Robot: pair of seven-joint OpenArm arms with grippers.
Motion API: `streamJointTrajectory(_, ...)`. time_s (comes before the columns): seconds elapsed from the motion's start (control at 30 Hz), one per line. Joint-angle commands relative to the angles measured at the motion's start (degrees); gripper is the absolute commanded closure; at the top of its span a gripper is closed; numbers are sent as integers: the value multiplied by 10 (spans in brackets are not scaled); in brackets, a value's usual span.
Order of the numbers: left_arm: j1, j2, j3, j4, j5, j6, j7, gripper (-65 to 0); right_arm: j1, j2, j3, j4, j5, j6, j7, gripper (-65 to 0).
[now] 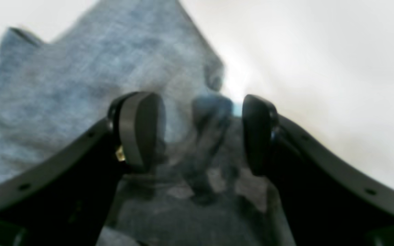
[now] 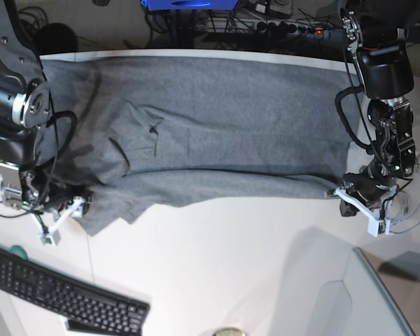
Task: Layout the t-shirt on the table in an organized manner, then fold the t-shirt properly
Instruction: 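Lift both hem corners and fold the hem over toward the collar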
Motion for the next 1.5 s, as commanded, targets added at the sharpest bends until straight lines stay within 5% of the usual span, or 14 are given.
streamJointTrajectory(0.0,-12,-10,-3,11,-5,-1,-12,0,16,4,0,-4,2,0,2,-369)
streamJointTrajectory(0.1,-13,-10,-4,11,-5,-1,-12,0,28,4,0,-20,2,0,3,-348)
streamJointTrajectory(0.3,-13,-10,0,11,-5,-1,-12,0,38,4,0,-17,2,0,3,-14)
streamJointTrajectory(1.03,-31,-10,-4,79,-8,0,-11,0,40,2,0,117,2,3,-50,-8)
streamJointTrajectory(1.2,-19,-19,-4,83,-8,-2,-11,0,34,2,0,133,3,70,-35,-8)
streamJointTrajectory(1.47,5,-19,-4,134,-9,-2,-11,0,3,-10,0,206,2,73,-15,-8)
